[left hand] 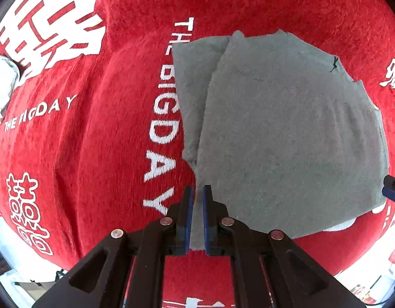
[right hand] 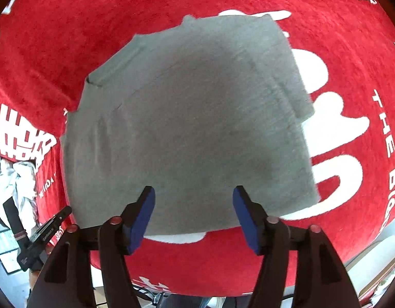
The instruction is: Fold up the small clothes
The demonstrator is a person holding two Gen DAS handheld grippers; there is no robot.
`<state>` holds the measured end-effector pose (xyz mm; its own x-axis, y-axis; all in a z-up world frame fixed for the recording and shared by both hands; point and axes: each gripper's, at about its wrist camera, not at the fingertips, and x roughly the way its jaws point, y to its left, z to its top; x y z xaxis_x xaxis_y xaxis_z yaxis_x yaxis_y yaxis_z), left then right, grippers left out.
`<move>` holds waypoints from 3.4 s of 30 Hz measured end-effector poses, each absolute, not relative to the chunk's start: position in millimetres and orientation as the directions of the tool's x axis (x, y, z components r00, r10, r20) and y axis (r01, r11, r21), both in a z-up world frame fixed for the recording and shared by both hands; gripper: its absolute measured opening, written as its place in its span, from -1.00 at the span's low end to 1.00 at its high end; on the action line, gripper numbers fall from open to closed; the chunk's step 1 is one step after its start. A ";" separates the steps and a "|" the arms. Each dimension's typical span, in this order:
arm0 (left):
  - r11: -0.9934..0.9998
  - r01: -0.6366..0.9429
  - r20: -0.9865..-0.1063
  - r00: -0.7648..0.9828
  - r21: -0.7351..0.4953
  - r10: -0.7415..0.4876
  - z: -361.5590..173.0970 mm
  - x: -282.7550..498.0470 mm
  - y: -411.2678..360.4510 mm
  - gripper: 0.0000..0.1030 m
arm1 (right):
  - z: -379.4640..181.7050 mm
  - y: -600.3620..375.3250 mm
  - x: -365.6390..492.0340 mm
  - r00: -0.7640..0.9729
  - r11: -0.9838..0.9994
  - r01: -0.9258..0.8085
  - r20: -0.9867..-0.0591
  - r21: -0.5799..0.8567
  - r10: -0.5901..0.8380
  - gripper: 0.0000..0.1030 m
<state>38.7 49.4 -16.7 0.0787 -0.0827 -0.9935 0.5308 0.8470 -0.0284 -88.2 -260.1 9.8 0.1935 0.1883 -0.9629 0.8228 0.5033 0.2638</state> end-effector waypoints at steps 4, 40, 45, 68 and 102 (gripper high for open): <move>0.855 0.516 -0.992 0.075 -0.049 -0.103 -17.6 37.6 58.2 -0.63 | 8.4 -244.8 -79.0 0.194 0.521 0.808 -0.959 0.276 0.207 0.56; 0.888 0.460 -0.993 0.095 -0.016 -0.067 -21.1 50.0 83.9 0.98 | -36.5 -175.0 -53.3 0.301 0.308 0.810 -0.804 0.499 0.513 1.00; 0.894 0.447 -0.994 0.092 -0.017 -0.066 -22.9 52.6 89.9 0.98 | -45.6 -171.2 -56.7 0.300 0.278 0.822 -0.793 0.497 0.530 1.00; 0.862 0.507 -0.997 0.076 0.010 -0.033 -39.0 63.1 71.9 0.98 | -59.8 -147.0 -66.8 0.401 0.172 0.818 -0.758 0.550 0.515 1.00; 0.747 0.289 -0.799 -0.282 -0.599 -0.532 -67.5 129.4 35.3 0.97 | -54.6 -150.6 -16.3 0.789 -0.154 0.534 -0.424 0.831 0.445 -0.83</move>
